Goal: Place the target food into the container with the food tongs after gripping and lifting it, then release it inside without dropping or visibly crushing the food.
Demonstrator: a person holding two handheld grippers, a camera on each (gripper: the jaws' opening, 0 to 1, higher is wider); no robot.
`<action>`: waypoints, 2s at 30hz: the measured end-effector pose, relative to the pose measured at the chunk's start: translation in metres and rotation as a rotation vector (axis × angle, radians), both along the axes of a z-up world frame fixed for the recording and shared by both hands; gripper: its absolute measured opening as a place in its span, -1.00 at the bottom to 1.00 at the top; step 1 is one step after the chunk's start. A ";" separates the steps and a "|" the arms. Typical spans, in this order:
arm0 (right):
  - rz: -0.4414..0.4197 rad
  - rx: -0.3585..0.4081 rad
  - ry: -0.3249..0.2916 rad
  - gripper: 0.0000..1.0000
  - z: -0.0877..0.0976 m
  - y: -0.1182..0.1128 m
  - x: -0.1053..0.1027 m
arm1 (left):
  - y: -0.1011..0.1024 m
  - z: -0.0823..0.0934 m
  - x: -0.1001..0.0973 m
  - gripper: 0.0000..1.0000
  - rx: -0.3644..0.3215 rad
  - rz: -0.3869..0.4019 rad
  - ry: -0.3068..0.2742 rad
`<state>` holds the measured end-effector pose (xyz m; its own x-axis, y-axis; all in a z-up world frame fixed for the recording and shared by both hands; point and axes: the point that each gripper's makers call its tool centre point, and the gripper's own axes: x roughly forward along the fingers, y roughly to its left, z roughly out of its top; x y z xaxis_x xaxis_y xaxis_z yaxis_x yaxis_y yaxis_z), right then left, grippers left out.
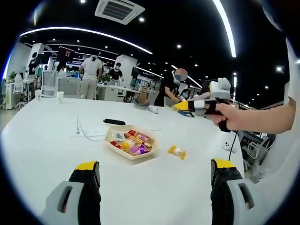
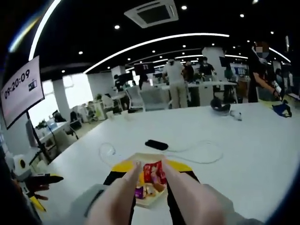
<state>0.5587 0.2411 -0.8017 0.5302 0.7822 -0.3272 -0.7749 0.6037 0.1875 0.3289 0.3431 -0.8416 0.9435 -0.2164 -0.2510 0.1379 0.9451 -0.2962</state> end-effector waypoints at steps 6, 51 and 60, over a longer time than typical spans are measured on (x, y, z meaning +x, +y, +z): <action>0.001 -0.040 -0.037 -0.48 -0.005 -0.007 0.000 | -0.003 -0.004 -0.001 0.99 0.019 -0.012 0.022; -0.018 -0.128 0.042 -0.42 -0.034 -0.044 -0.013 | -0.004 -0.001 0.001 0.99 0.004 -0.031 0.009; -0.008 -0.161 0.054 -0.42 -0.049 -0.053 -0.011 | -0.008 -0.003 -0.001 0.99 0.003 -0.030 0.015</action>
